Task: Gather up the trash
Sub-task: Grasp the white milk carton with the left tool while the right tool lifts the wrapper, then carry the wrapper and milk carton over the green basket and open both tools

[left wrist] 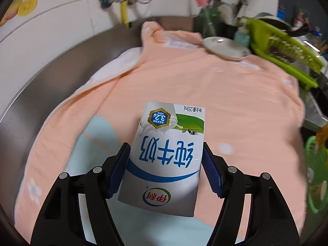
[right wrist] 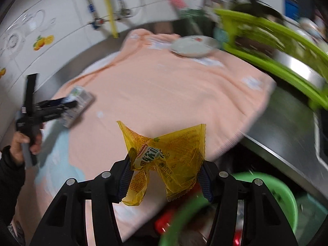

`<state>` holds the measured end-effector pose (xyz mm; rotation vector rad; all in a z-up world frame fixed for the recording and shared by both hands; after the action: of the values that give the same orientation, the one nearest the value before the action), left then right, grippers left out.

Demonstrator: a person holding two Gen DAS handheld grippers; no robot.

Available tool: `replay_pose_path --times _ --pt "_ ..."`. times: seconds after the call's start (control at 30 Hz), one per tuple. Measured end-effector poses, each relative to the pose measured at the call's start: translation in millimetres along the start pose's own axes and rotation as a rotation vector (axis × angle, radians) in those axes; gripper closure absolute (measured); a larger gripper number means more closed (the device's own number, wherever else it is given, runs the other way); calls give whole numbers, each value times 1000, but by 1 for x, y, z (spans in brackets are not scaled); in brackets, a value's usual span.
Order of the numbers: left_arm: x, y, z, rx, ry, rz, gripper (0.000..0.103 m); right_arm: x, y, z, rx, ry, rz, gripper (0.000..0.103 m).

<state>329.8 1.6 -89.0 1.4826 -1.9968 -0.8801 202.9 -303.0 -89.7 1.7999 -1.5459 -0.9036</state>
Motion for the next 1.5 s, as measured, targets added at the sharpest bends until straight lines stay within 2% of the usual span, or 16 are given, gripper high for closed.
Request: replay_pose_path --times 0.23,0.3,0.4,0.47,0.6,0.73,0.83,1.2,1.27,1.33,1.5 --pt "82 42 14 41 -55 116 36 72 31 59 -31 -84 148 48" --pt "112 54 18 54 -71 168 36 87 35 74 -46 -98 182 46" --pt "154 68 25 64 -95 231 36 104 39 87 -52 -128 218 36" --pt "181 74 29 65 -113 270 36 116 44 97 -51 -152 227 29" --pt "231 81 37 61 -142 337 36 131 50 106 -49 -193 237 26" --pt "272 80 42 41 -171 390 36 143 62 116 -33 -223 222 18" --pt "300 73 45 19 -192 415 35 149 70 120 -19 -228 222 17" --pt "362 37 55 -75 -218 486 33 153 101 134 42 -259 199 17" --pt "370 35 58 -81 -226 497 28 150 105 137 50 -252 204 17" --pt "374 36 60 -78 -227 501 24 147 108 139 56 -245 202 17" --pt "374 41 62 -75 -220 511 24 138 113 142 70 -227 206 17"
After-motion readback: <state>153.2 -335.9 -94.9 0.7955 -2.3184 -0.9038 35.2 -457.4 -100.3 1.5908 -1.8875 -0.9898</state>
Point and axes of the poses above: each gripper's, at about its wrist camera, not at the fingertips, and y roughly against the way its jaws point, x to its right, z to its underside, the point moved 5 cm from there along -y, roughly the way its jaws point, and after that the axes turned 3 degrees about z, right-handed, at the moved point
